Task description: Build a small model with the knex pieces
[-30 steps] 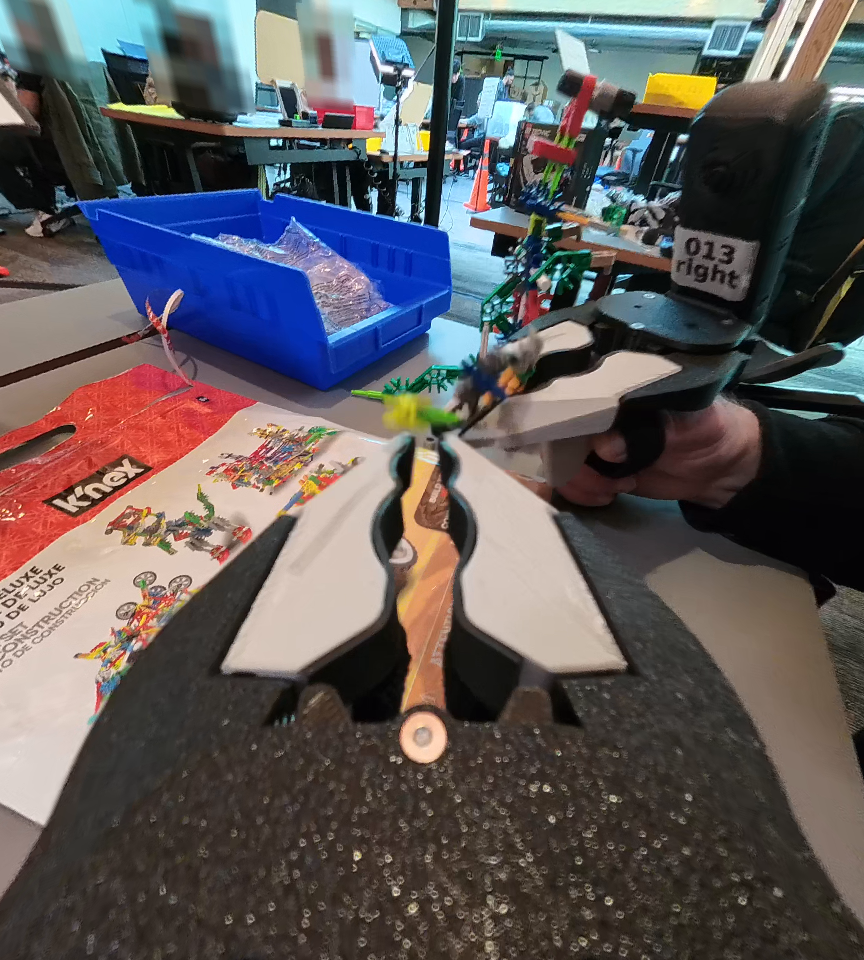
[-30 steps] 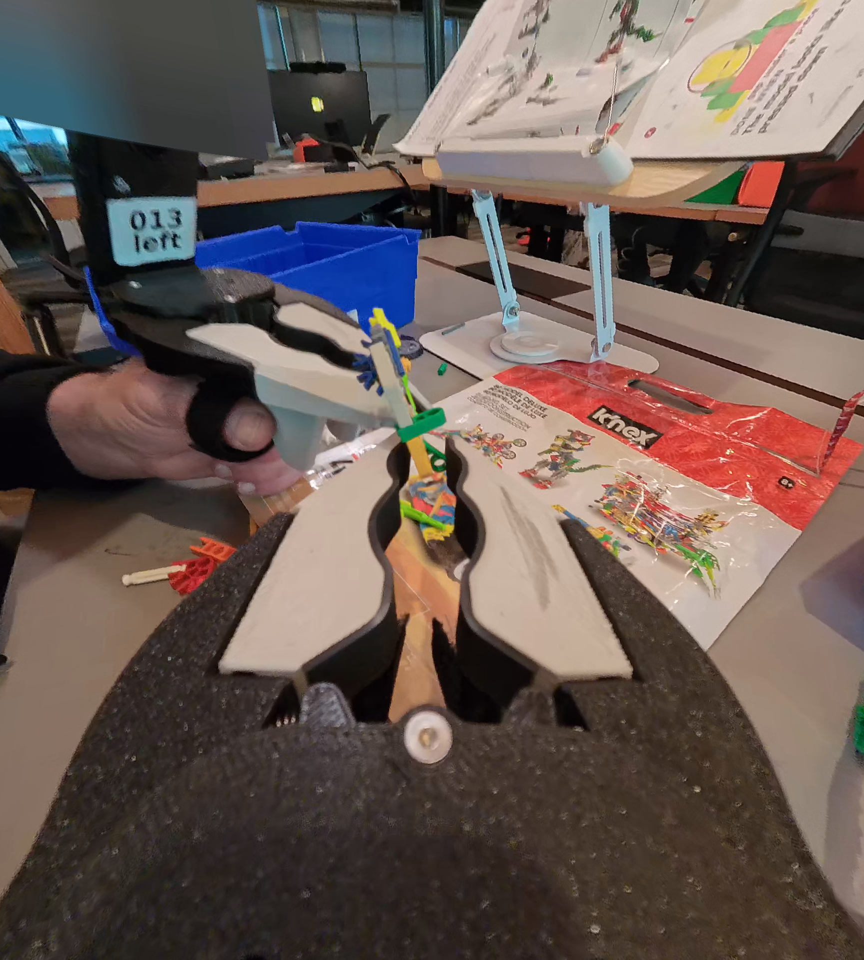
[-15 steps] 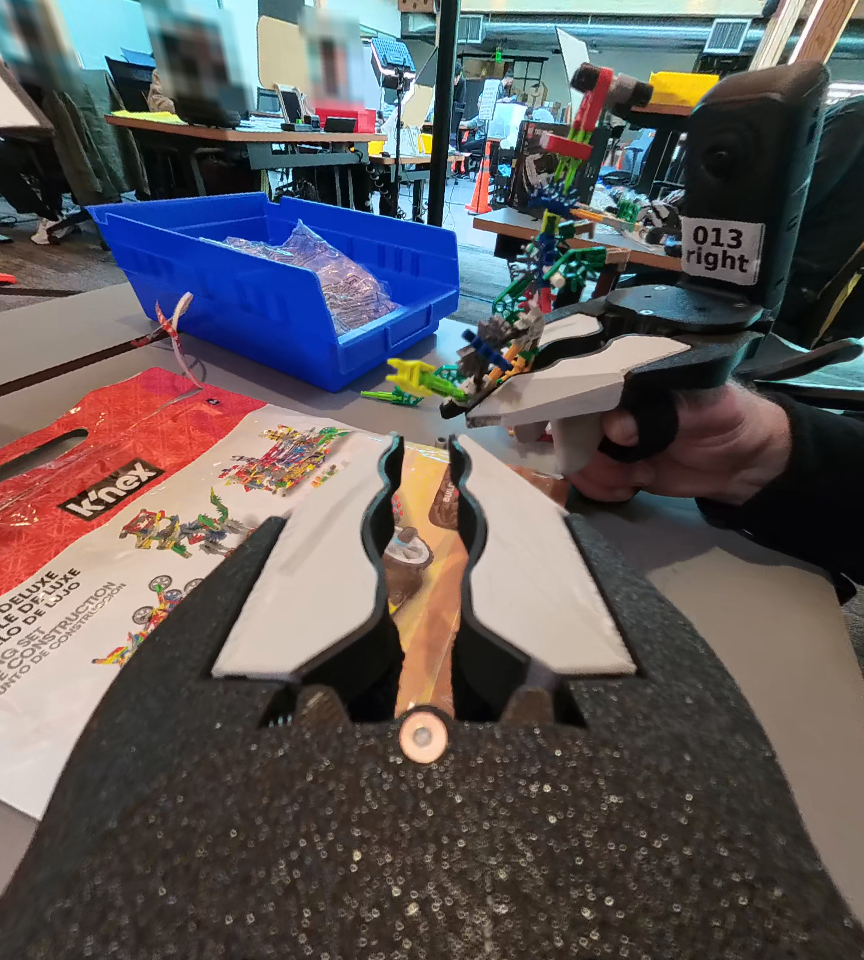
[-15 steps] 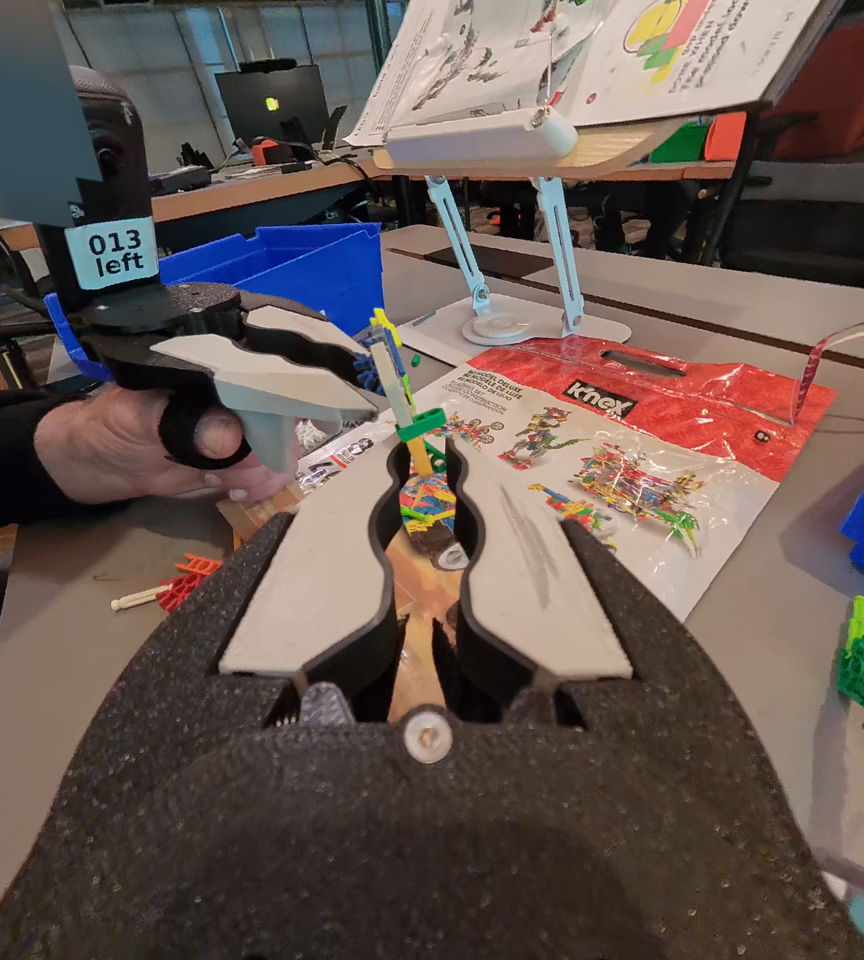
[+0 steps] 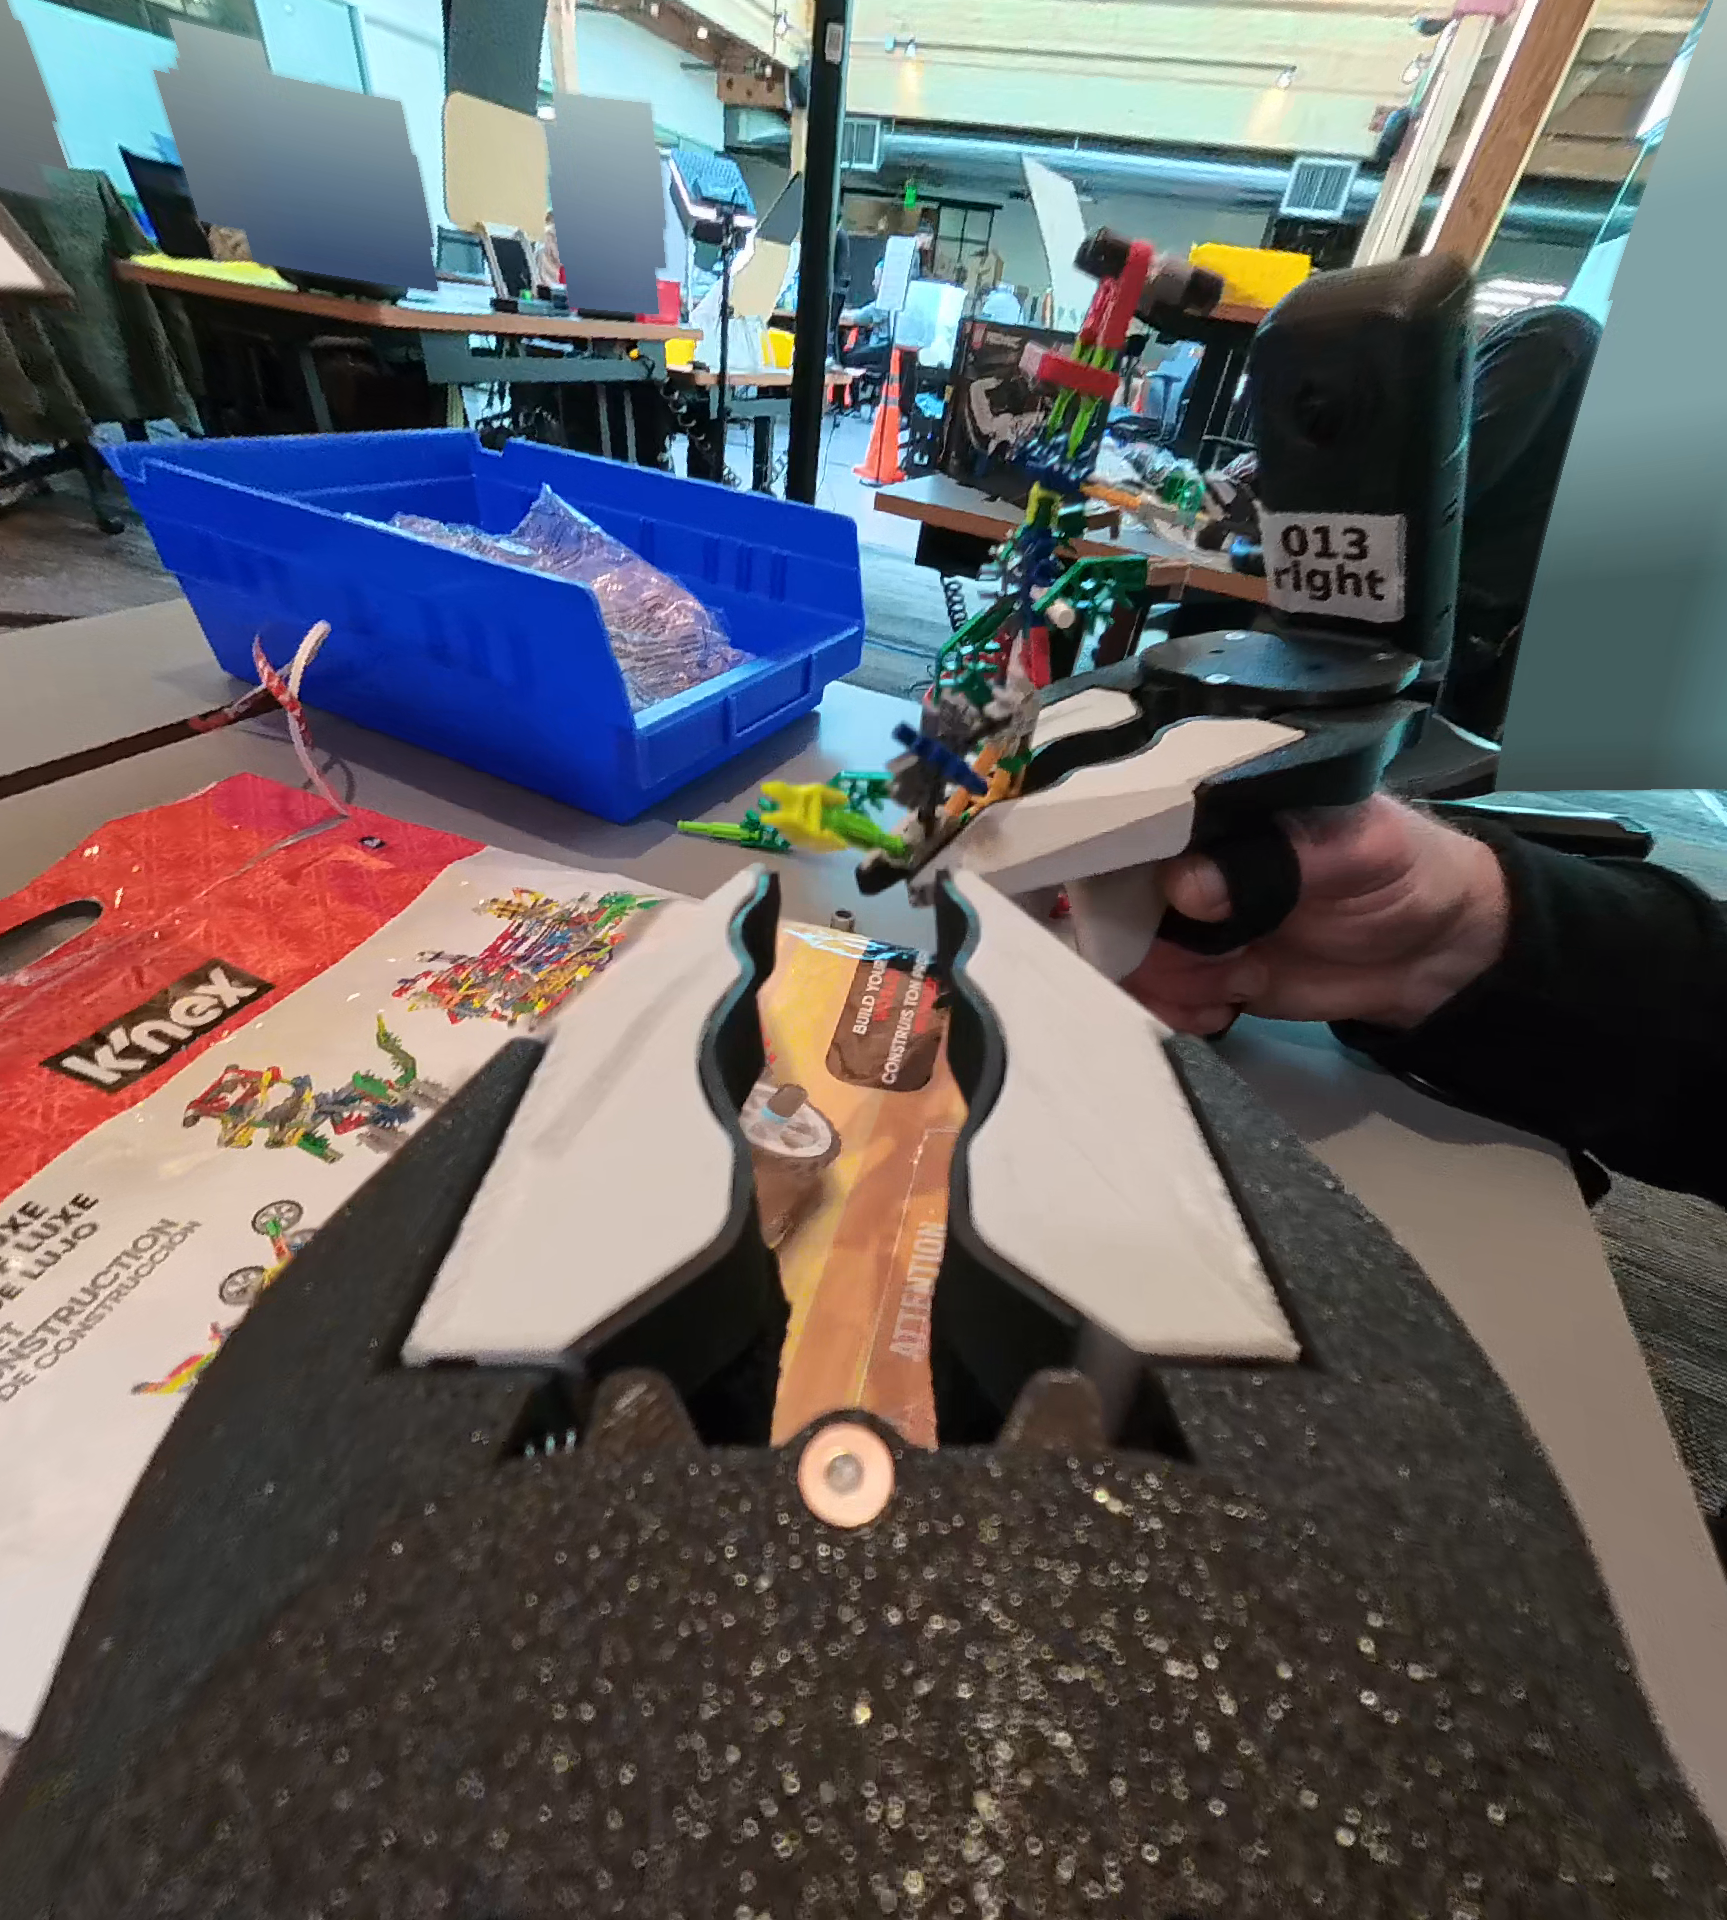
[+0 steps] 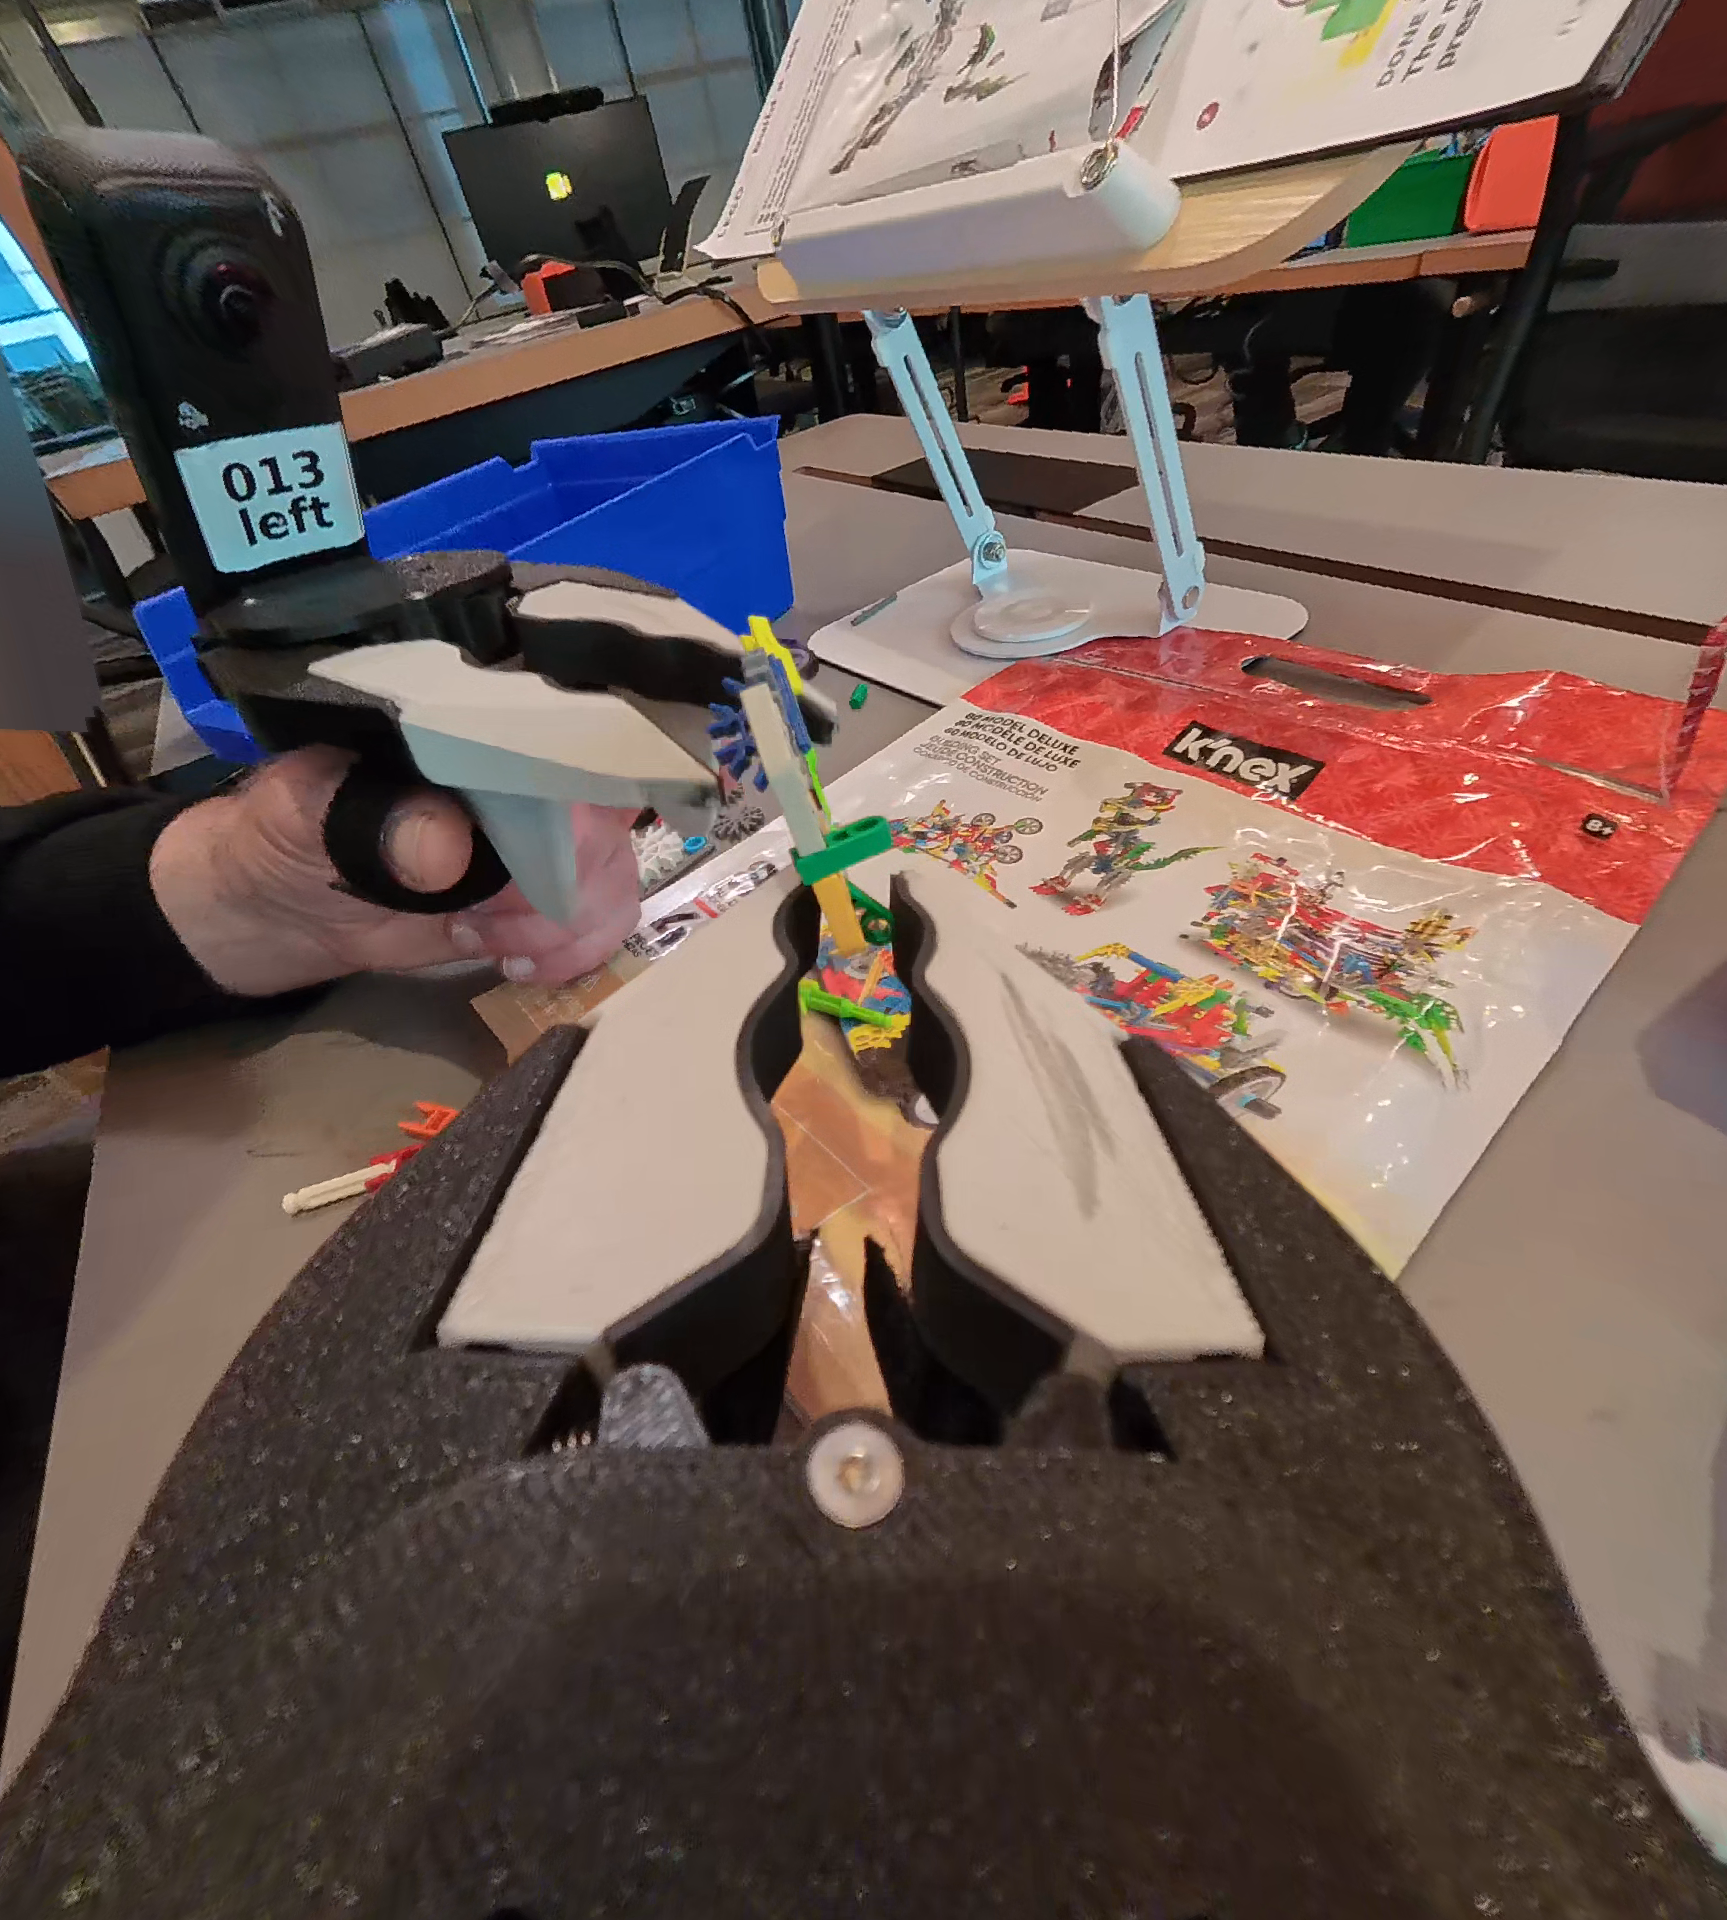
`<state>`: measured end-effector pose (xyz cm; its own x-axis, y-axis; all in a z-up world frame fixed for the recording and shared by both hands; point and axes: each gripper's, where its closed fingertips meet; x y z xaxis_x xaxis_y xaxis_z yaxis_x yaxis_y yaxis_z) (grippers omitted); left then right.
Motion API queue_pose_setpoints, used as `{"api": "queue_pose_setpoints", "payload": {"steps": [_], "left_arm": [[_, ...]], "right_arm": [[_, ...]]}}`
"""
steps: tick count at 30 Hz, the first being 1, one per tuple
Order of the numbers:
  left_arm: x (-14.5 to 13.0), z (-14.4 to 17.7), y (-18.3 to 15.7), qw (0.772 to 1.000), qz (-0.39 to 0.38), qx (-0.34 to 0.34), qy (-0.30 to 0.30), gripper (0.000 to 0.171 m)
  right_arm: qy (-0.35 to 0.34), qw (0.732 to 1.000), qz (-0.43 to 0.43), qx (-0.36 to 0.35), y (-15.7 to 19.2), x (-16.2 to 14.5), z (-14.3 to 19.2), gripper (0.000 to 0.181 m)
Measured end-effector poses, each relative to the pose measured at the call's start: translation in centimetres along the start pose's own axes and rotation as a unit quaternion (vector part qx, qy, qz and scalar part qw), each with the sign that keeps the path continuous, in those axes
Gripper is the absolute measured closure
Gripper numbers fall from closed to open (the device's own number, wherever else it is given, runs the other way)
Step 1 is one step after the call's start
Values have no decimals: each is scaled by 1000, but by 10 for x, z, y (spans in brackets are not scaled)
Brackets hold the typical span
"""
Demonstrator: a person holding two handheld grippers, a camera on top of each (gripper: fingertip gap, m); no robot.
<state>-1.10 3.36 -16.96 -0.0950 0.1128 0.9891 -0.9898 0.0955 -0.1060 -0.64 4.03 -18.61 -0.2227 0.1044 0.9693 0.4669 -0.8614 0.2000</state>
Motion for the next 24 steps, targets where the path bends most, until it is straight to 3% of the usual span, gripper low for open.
{"api": "queue_pose_setpoints", "payload": {"steps": [5, 7, 13, 24], "left_arm": [[7, 4, 4, 1000, 12, -8, -13, 146], [7, 5, 1, 999, 19, -25, -13, 159], [8, 8, -8, 998, 21, -61, -12, 166], [11, 6, -10, 993, -101, 19, -50, 168]], "right_arm": [[13, 999, -18, 27, 7, -5, -3, 172], [14, 999, -22, 36, 9, -6, -3, 172], [12, 998, -36, 47, 12, -6, -3, 173], [3, 998, -53, 27, 5, -5, -4, 174]]}}
Point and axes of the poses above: each gripper's, where its closed fingertips meet, z back along the fingers, x out of its top, y = z × x across the jaws, and after that the axes turned 6 degrees about x, right-handed
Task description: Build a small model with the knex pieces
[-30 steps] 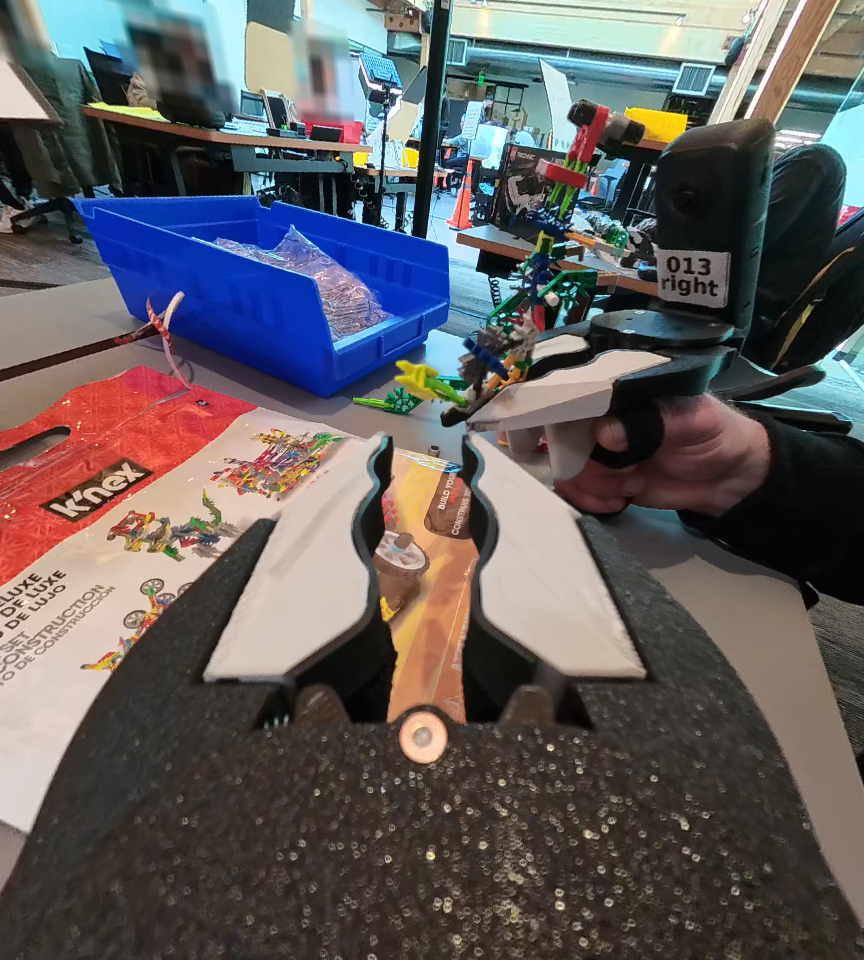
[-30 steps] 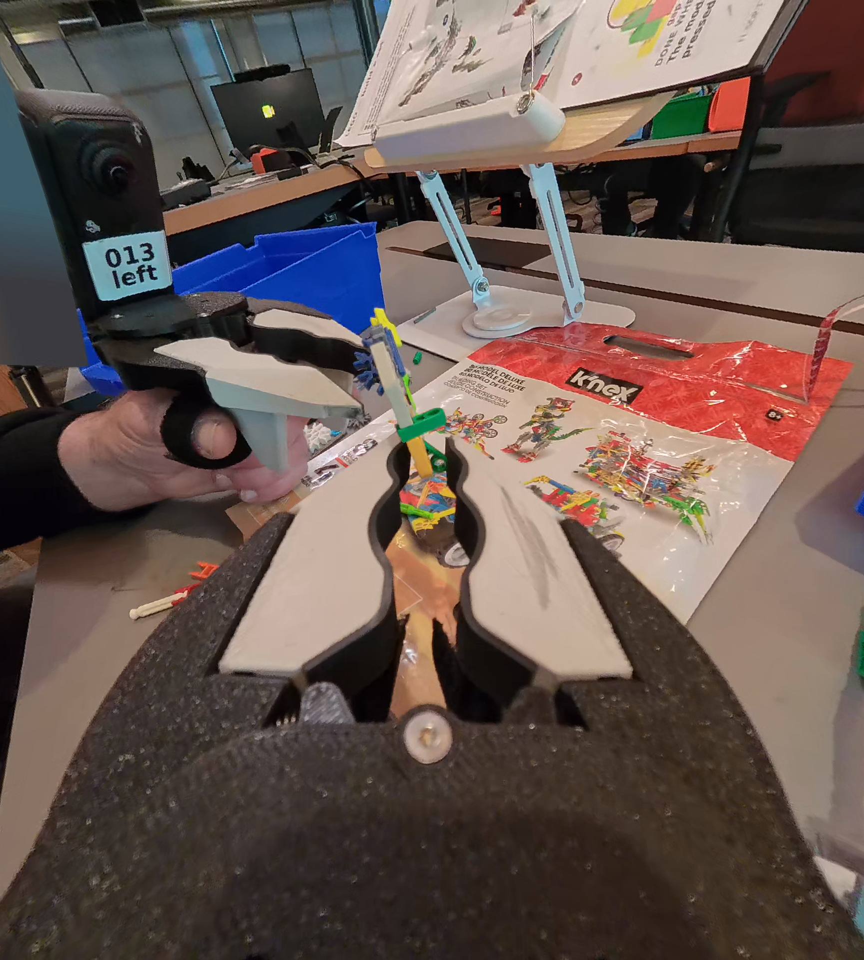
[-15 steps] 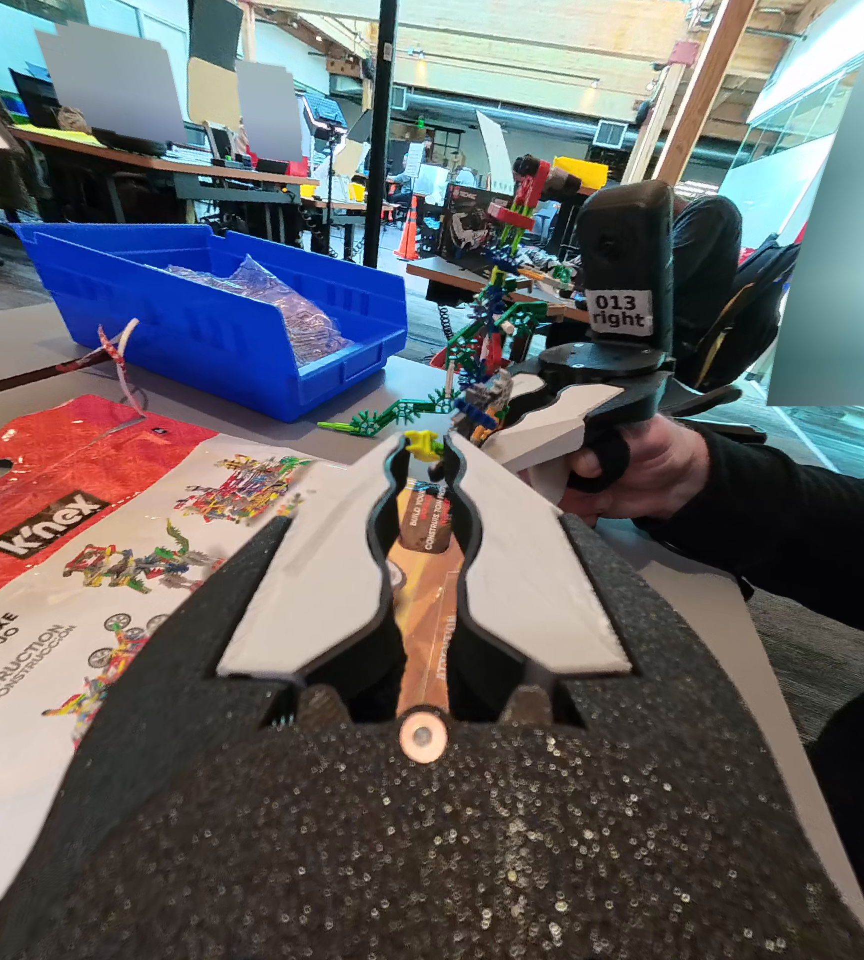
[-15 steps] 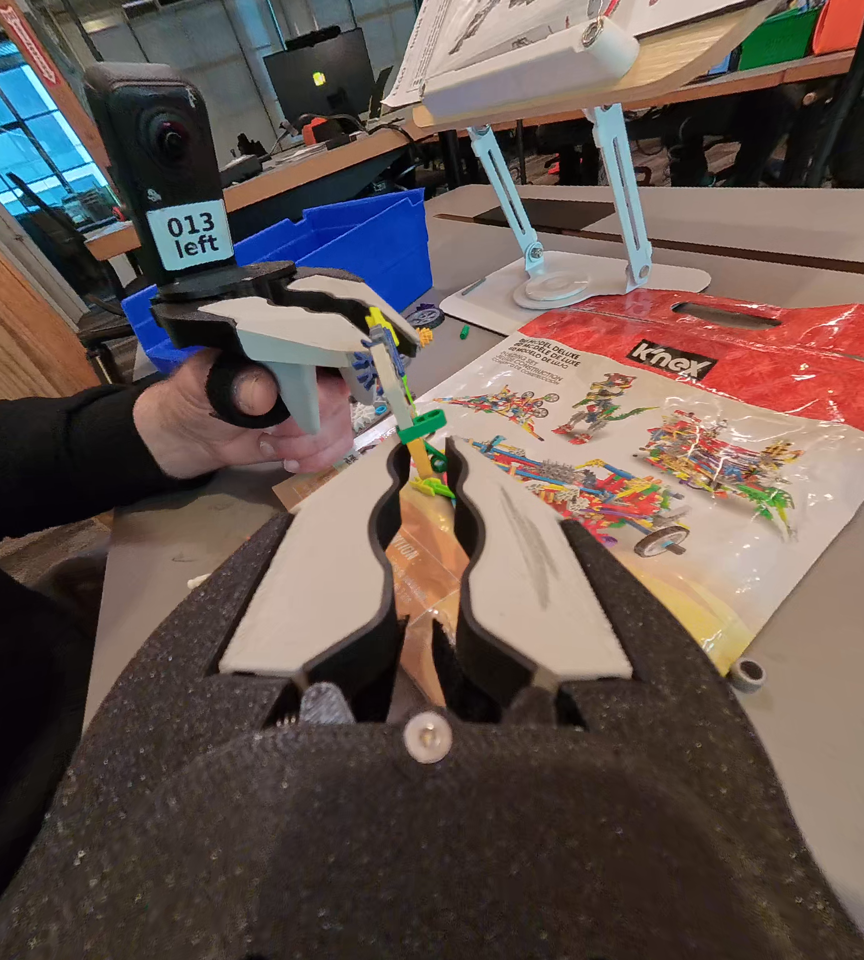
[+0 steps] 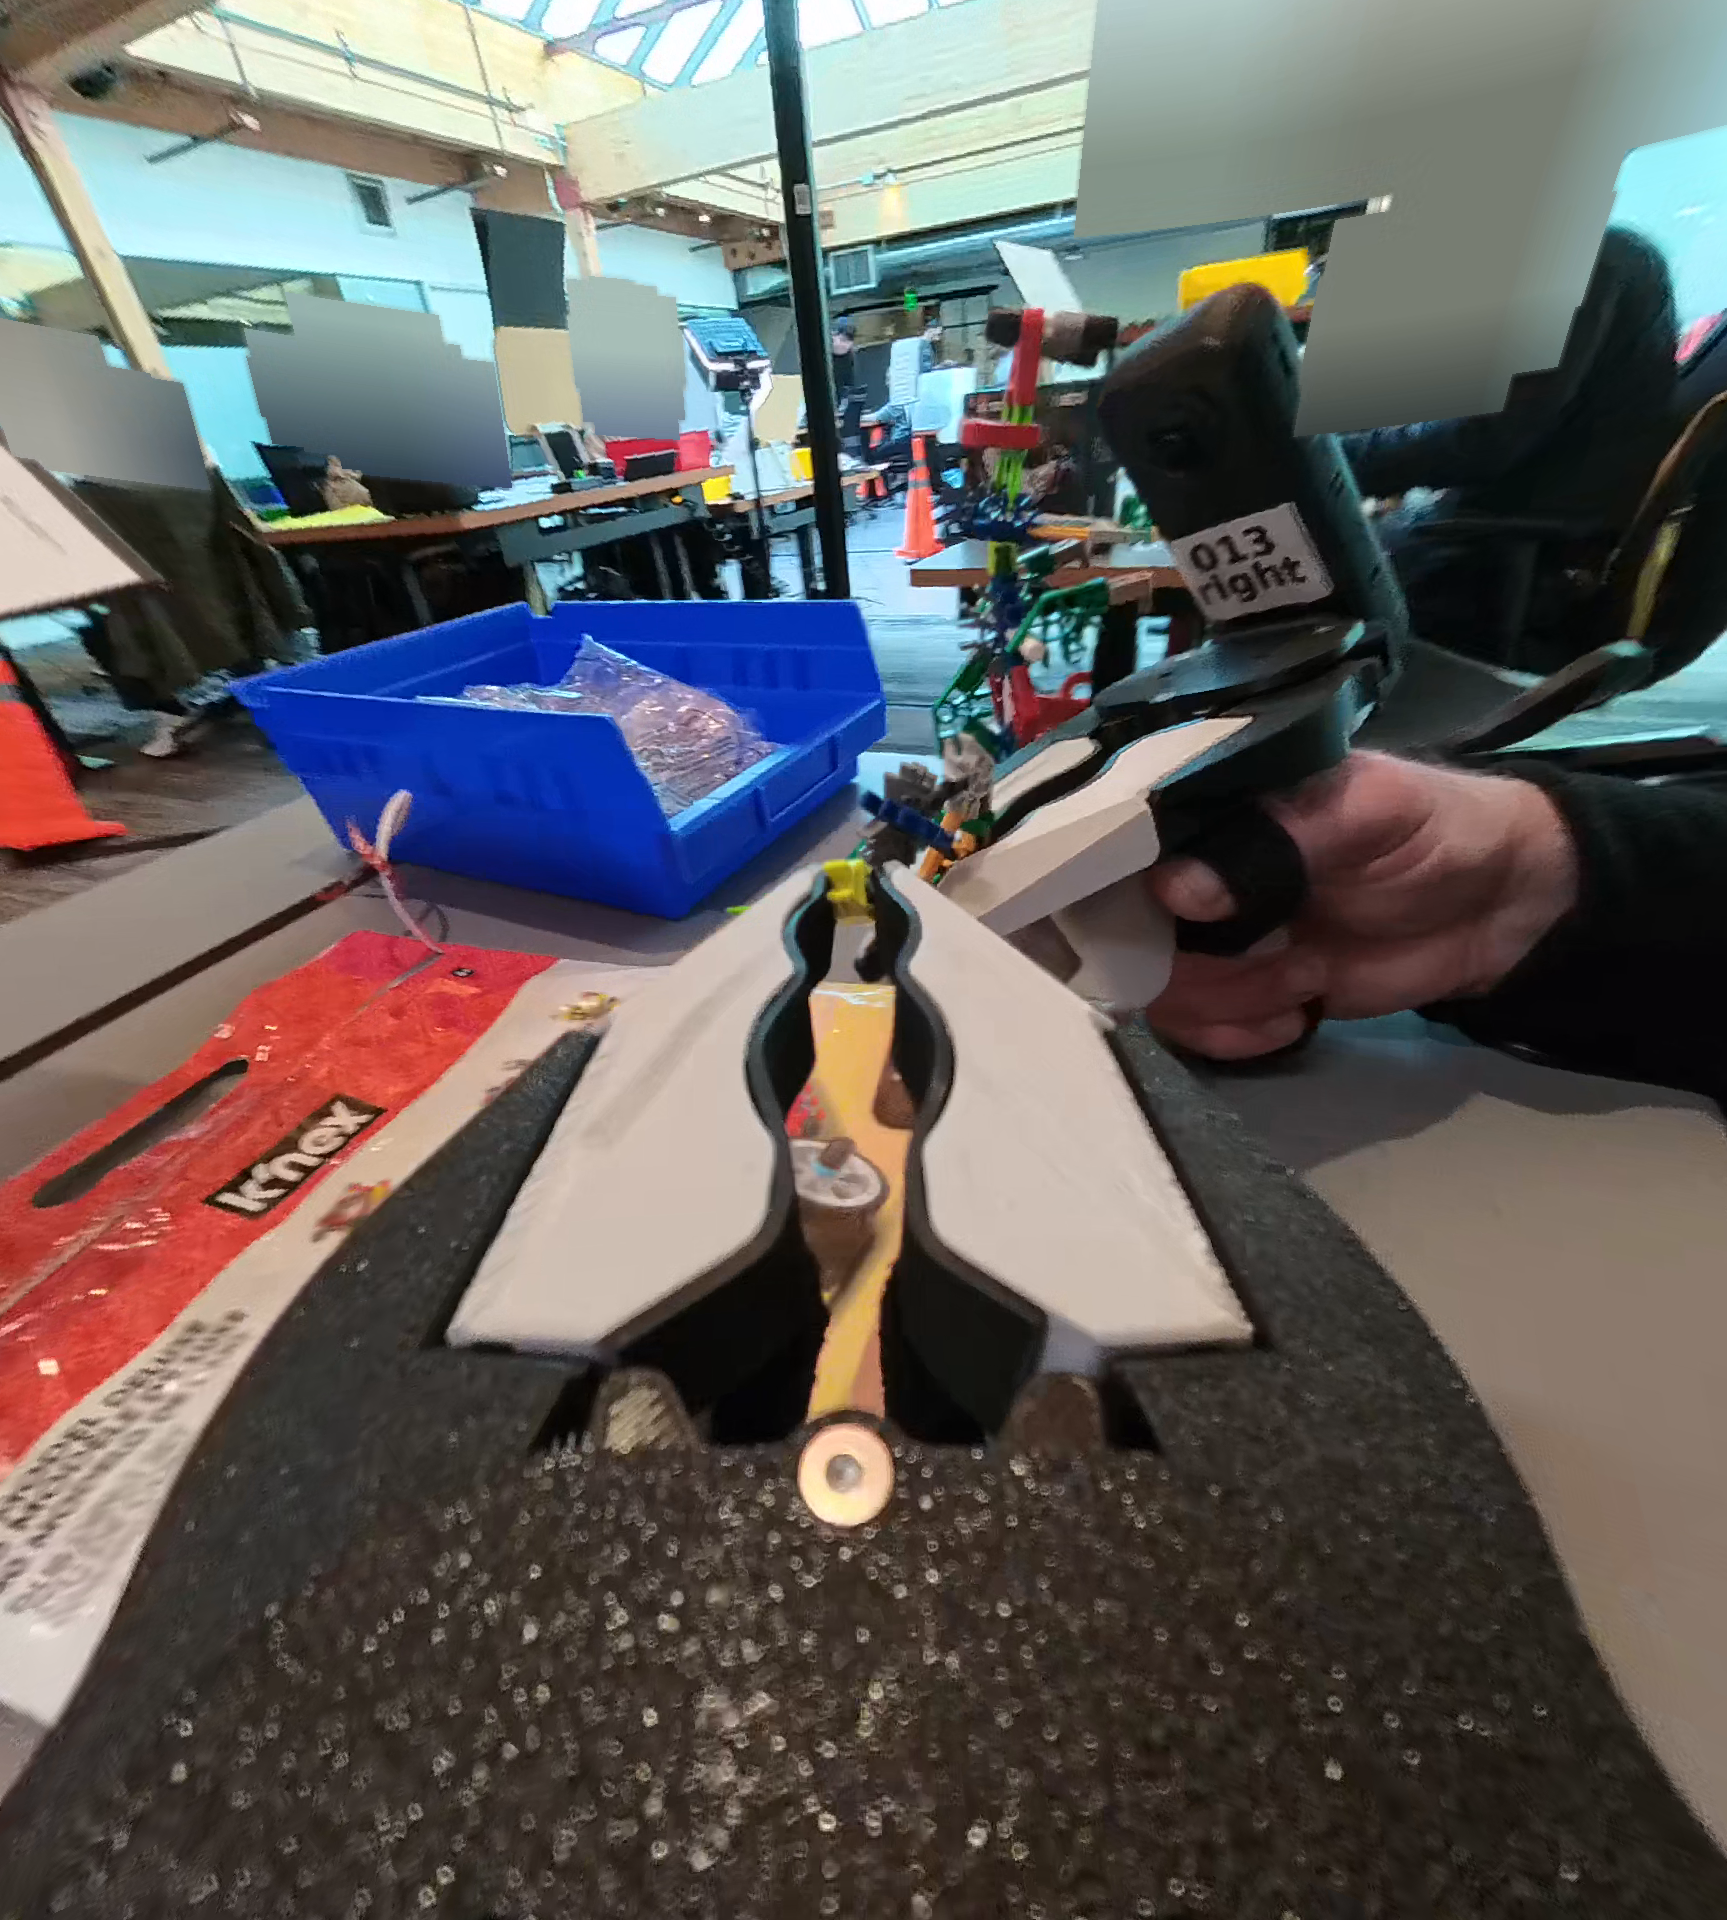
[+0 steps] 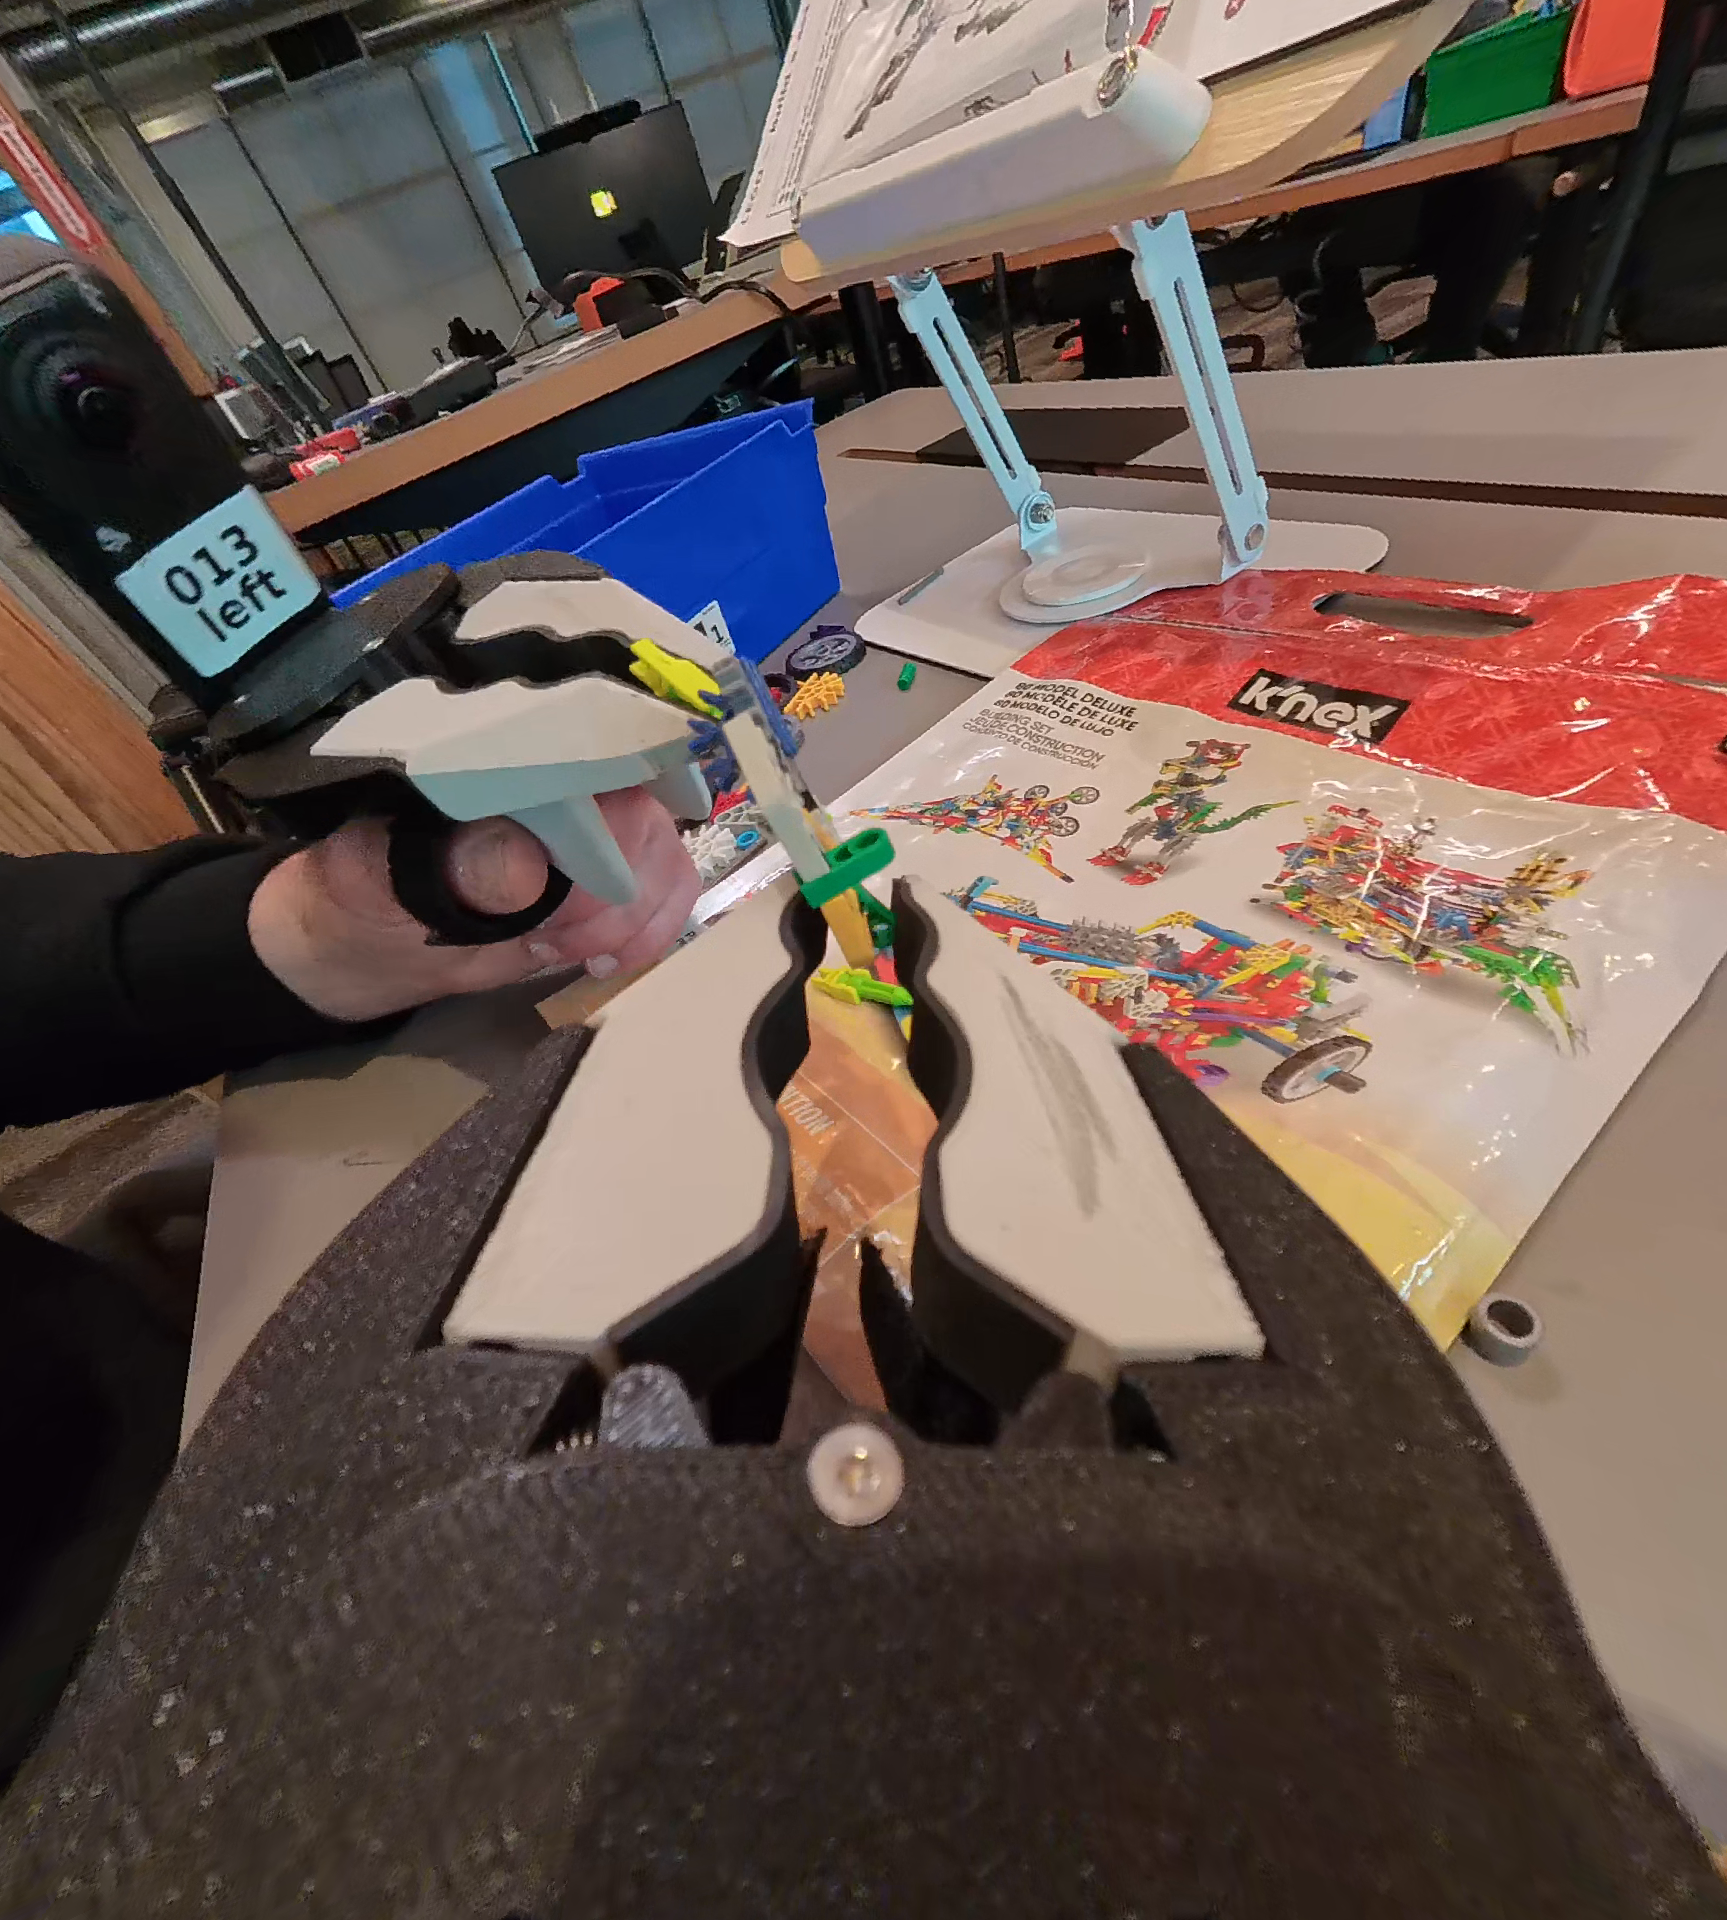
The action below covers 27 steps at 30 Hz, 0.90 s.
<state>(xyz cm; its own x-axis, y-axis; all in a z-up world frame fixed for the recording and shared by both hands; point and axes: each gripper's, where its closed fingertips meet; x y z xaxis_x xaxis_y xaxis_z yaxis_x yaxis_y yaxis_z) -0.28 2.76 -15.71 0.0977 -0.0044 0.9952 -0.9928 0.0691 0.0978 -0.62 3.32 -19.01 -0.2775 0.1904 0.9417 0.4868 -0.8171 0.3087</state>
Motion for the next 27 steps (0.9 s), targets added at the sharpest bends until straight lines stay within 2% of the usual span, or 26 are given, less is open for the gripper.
{"api": "queue_pose_setpoints", "payload": {"steps": [6, 8, 10, 14, 20, 23, 27], "left_arm": [[-1, -6, 4, 999, -32, 43, 2, 168], [-7, -13, 3, 996, -61, 58, 20, 169], [-5, -13, 4, 997, -46, 57, 15, 170], [-6, -13, 3, 995, -68, 66, 18, 169], [-8, -12, 9, 978, -171, 110, 39, 170], [-15, -9, 16, 984, -137, 89, 68, 169], [-35, 0, 40, 989, 6, 53, 136, 169]], "right_arm": [[-11, 1000, -19, 5, 0, 3, -1, 181], [-3, 1000, -18, -10, -4, 0, -2, 181], [-5, 1000, -26, -12, -6, 0, -1, 181], [-7, 999, -28, -13, -5, 1, 0, 181], [-10, 999, -36, -16, -7, 2, 2, 181], [-3, 999, -35, -21, -10, 0, 4, 181], [4, 999, -34, -16, -9, -1, 5, 181]]}}
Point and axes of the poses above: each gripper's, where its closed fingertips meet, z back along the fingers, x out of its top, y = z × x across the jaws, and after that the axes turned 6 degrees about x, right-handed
